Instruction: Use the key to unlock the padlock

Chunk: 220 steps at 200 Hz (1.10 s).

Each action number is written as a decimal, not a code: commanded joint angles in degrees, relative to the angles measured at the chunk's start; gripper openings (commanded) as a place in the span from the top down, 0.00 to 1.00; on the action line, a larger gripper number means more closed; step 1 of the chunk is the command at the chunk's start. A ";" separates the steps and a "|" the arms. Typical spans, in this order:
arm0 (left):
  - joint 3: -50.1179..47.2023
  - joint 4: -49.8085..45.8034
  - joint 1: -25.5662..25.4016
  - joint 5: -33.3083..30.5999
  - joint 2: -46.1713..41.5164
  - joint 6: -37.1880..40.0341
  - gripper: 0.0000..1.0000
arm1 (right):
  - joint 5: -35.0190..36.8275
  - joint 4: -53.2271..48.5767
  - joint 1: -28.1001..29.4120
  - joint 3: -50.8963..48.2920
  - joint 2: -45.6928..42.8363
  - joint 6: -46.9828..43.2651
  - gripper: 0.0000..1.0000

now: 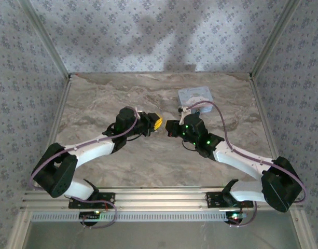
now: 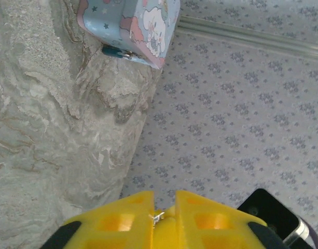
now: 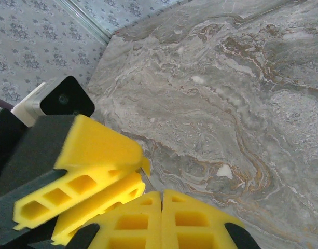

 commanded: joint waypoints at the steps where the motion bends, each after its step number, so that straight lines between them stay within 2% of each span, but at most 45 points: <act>1: -0.04 0.72 -0.44 -0.06 1.01 1.39 0.89 | 0.80 0.98 0.37 1.68 -0.22 -0.90 1.00; 31: 1.24 -1.85 -0.39 -0.17 0.79 5.17 1.00 | 0.21 1.04 0.19 1.04 -1.50 -1.21 1.00; 59: 2.38 -3.80 -0.42 -0.92 0.12 9.68 1.00 | -2.16 0.56 -0.91 1.01 -2.11 -1.12 1.00; 69: 2.77 -4.36 -0.42 -1.51 -0.30 12.38 1.00 | -3.37 0.29 -1.75 0.75 -2.62 -0.89 0.96; 99: 5.24 -8.01 -0.15 -2.95 -2.94 26.52 1.00 | -9.75 0.16 -6.13 -1.94 -6.40 -0.81 0.72; 135: 10.36 -14.67 -0.01 0.15 -6.09 45.78 1.00 | -24.50 5.90 -14.17 -6.45 -10.49 2.38 0.53; 153: 12.96 -17.33 -0.01 4.60 -6.76 52.71 1.00 | -30.98 9.38 -15.89 -7.01 -10.69 3.09 0.47; 173: 14.78 -18.93 -0.01 8.73 -7.03 56.98 1.00 | -36.03 14.39 -16.17 -7.13 -9.86 4.31 0.42; 198: 15.14 -18.44 -0.01 11.16 -7.40 58.37 1.00 | -39.63 21.85 -15.96 -7.35 -8.30 7.14 0.40; 220: 15.02 -17.87 -0.02 11.58 -7.77 58.38 1.00 | -40.07 24.01 -15.51 -6.92 -7.29 7.66 0.40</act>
